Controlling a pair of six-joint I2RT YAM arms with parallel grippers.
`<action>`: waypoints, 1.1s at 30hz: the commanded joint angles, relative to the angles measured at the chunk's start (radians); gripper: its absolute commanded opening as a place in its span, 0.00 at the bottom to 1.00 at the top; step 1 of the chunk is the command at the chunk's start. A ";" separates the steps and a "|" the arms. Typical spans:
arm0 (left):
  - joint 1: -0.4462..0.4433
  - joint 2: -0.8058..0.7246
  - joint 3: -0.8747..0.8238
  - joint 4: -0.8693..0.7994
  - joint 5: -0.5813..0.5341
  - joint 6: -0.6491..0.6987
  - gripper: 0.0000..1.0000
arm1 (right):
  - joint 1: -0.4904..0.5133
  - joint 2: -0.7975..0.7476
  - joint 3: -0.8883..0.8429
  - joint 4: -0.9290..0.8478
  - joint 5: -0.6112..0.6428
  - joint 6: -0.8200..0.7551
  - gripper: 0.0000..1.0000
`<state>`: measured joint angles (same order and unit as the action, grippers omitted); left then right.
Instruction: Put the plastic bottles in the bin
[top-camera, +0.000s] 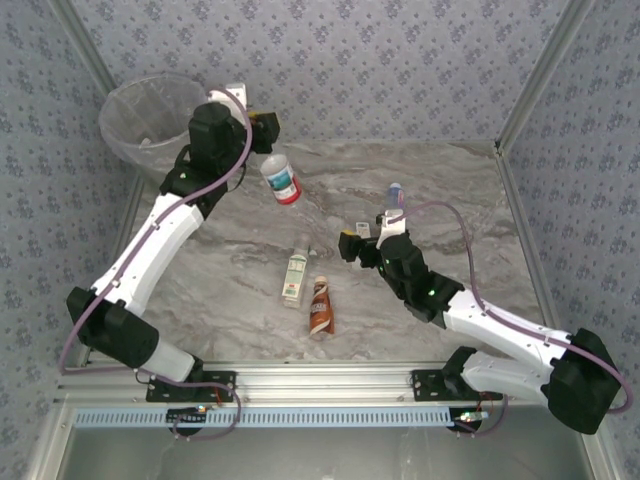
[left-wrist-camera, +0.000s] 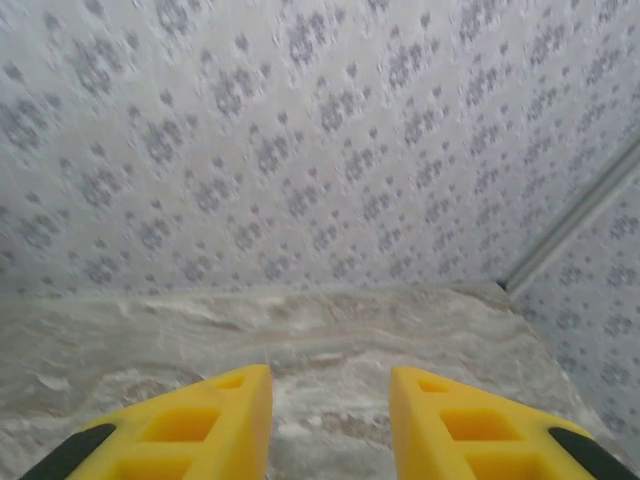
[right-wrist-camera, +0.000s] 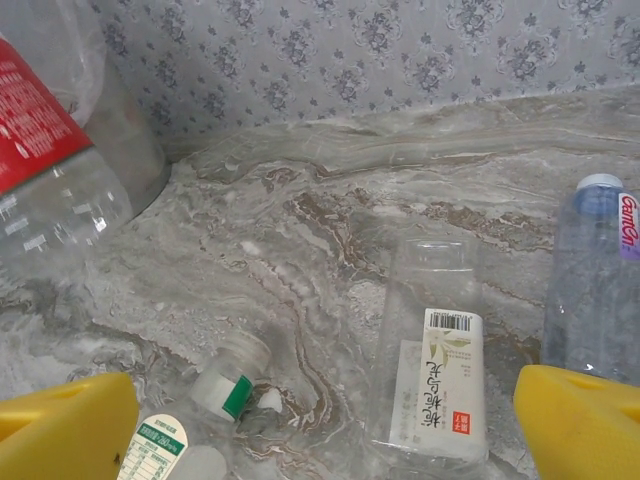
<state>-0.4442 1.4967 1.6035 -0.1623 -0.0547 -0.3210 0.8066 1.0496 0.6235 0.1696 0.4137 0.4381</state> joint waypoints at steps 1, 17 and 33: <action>0.008 0.028 0.111 -0.004 -0.102 0.094 0.00 | -0.005 -0.007 0.001 0.015 0.034 0.012 0.99; 0.227 0.245 0.516 0.009 -0.209 0.014 0.00 | -0.007 -0.009 0.001 0.002 0.028 0.011 0.99; 0.398 0.548 0.990 -0.088 -0.281 0.306 0.00 | -0.006 -0.041 -0.022 -0.028 0.046 0.028 0.99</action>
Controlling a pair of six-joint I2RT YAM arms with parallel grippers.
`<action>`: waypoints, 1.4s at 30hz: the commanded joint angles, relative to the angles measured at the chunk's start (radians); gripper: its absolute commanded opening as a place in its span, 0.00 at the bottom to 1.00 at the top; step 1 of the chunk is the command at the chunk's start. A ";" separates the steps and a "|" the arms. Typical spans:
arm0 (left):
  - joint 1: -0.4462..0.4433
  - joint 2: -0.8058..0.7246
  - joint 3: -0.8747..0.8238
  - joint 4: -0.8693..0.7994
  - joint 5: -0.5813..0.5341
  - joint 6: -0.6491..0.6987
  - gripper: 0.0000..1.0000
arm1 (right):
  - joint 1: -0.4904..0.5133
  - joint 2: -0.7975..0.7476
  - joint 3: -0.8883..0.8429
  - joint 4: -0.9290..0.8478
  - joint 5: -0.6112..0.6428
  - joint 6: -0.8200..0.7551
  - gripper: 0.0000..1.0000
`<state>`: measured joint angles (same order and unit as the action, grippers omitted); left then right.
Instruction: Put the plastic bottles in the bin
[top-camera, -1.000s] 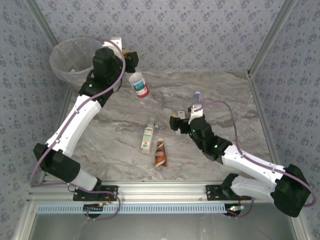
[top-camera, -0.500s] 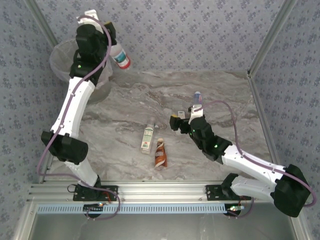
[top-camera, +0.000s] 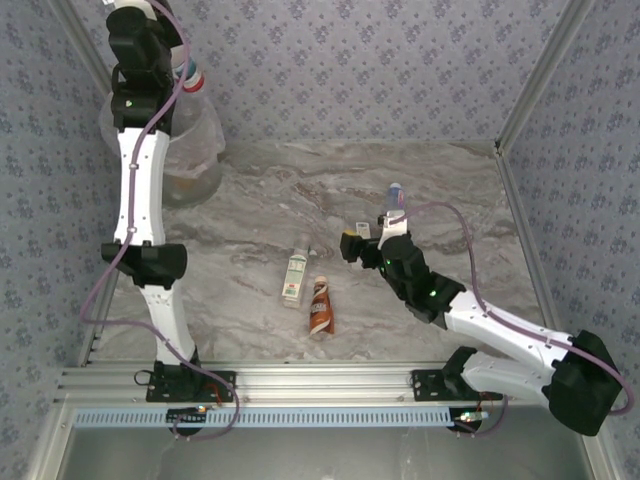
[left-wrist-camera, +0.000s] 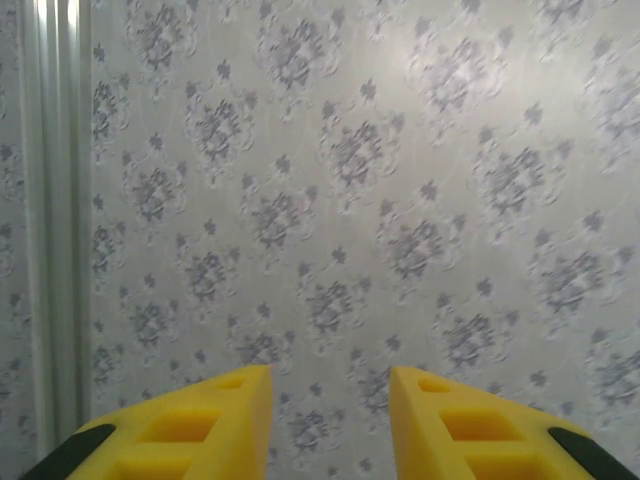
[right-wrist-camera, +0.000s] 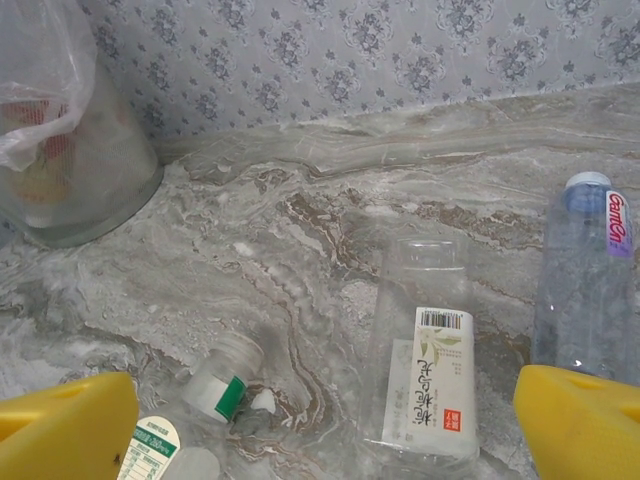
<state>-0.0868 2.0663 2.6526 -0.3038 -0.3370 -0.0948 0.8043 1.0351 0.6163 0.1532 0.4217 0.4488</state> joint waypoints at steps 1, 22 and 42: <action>0.052 -0.031 -0.094 0.077 0.013 0.098 0.00 | -0.004 -0.030 -0.016 -0.011 0.041 0.018 0.99; 0.249 -0.003 -0.500 0.476 0.427 0.324 0.06 | 0.002 0.021 0.016 -0.037 0.055 0.060 0.99; 0.207 -0.047 -0.470 0.279 0.555 0.268 0.99 | 0.015 0.034 0.027 -0.054 0.038 0.043 0.99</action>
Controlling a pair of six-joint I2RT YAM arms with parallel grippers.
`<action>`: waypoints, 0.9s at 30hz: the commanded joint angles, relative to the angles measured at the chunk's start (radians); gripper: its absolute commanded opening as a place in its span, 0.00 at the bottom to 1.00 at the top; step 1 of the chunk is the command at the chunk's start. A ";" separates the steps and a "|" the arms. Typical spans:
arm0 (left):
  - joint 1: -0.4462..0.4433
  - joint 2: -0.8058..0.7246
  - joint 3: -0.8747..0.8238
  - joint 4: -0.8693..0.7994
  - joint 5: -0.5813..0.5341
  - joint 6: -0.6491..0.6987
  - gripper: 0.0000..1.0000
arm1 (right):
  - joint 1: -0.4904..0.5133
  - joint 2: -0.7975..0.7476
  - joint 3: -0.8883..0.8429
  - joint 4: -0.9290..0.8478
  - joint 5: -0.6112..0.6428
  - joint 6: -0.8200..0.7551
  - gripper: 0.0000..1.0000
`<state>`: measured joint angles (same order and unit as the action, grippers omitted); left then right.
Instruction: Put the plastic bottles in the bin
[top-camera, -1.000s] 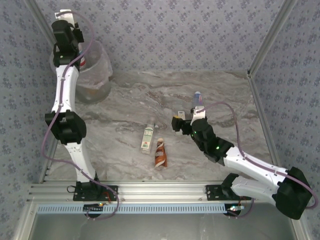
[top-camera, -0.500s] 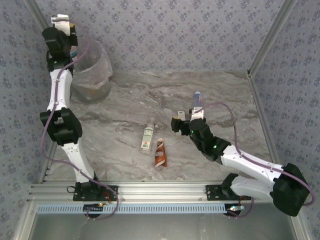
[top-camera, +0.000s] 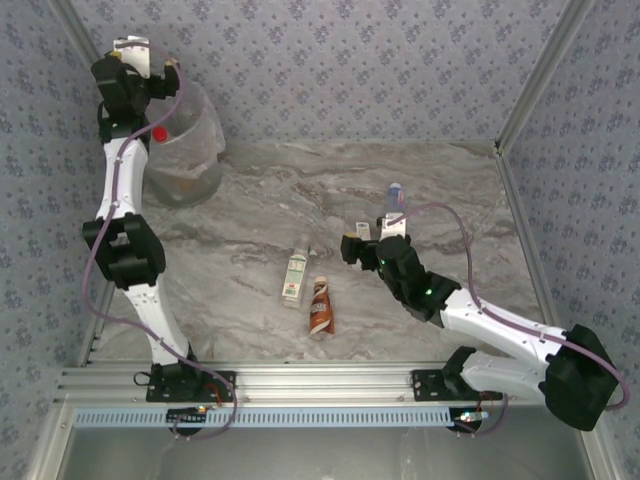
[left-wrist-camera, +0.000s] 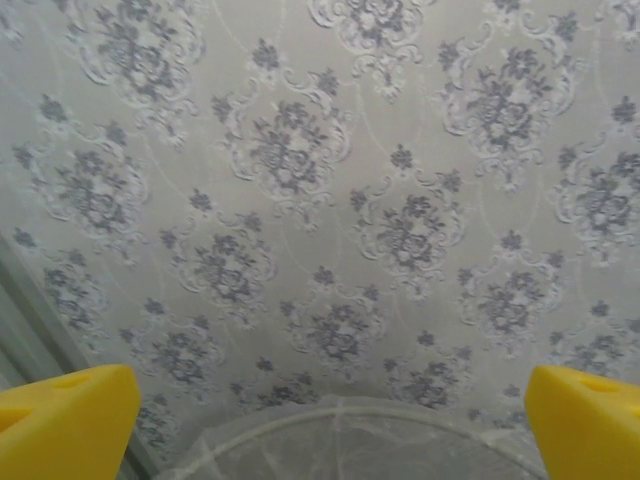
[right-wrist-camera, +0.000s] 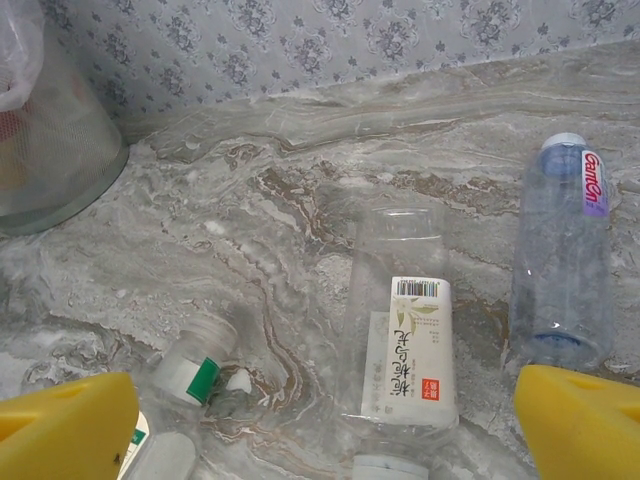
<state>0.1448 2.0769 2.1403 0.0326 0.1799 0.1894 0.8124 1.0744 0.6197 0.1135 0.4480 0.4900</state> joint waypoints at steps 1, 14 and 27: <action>-0.033 -0.061 0.042 -0.074 0.034 -0.019 0.99 | 0.006 -0.008 0.023 -0.016 0.012 -0.002 0.99; -0.063 -0.056 0.311 -0.580 -0.309 -0.283 0.99 | 0.006 -0.041 -0.007 -0.031 0.022 -0.003 0.99; -0.063 -0.105 0.387 -1.060 -0.404 -0.418 0.98 | 0.006 -0.033 -0.020 -0.028 0.026 -0.012 0.99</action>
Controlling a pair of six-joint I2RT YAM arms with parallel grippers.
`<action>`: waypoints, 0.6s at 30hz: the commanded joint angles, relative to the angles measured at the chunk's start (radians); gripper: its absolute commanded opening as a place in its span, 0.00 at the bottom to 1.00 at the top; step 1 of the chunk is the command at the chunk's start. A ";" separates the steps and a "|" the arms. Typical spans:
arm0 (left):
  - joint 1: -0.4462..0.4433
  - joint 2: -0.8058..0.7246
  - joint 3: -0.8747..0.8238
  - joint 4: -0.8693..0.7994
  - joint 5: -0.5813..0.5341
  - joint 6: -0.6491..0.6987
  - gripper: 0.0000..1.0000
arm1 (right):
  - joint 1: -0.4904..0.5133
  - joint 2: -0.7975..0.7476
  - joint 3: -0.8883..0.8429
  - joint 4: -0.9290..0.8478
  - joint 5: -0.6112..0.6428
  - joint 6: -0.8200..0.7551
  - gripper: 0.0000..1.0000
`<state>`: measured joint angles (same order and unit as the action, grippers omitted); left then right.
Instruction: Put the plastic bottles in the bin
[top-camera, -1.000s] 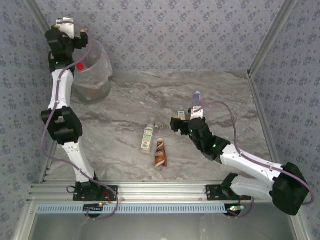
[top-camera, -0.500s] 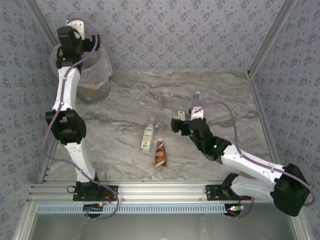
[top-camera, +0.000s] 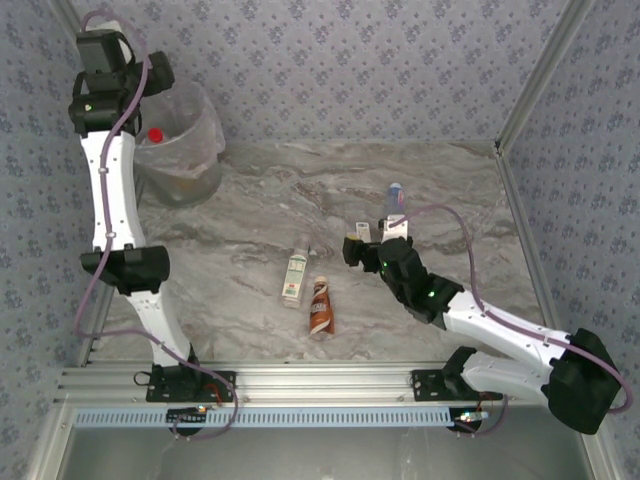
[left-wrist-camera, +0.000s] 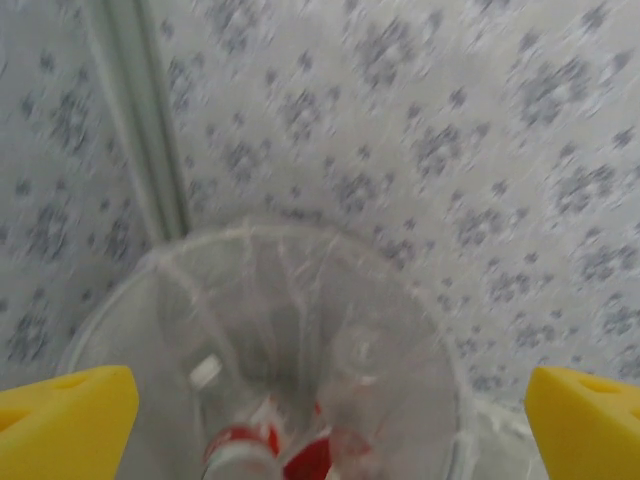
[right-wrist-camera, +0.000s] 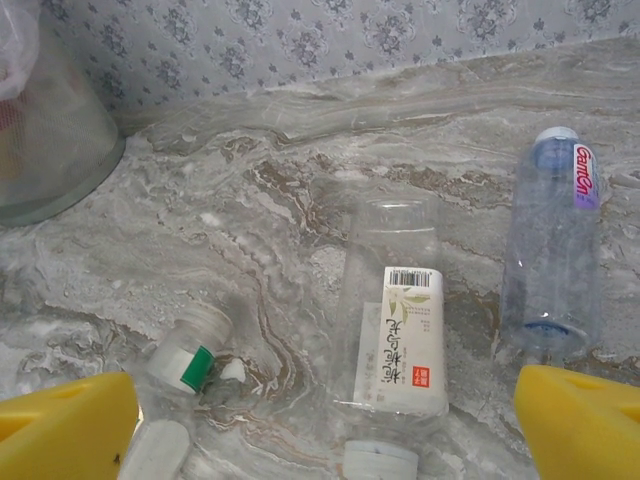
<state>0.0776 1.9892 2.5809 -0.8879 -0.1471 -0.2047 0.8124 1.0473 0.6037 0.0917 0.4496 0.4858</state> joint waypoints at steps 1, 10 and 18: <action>0.003 -0.020 -0.089 -0.138 -0.088 -0.014 0.96 | 0.006 -0.008 -0.002 -0.012 0.024 -0.012 0.99; 0.003 0.089 -0.070 -0.214 -0.060 0.047 0.71 | 0.006 -0.018 -0.013 -0.015 0.031 -0.009 0.99; 0.003 0.105 -0.087 -0.238 -0.050 0.040 0.50 | 0.006 -0.019 -0.016 -0.020 0.036 -0.003 0.99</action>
<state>0.0784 2.1040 2.4733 -1.1030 -0.1921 -0.1646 0.8124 1.0470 0.5972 0.0853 0.4500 0.4824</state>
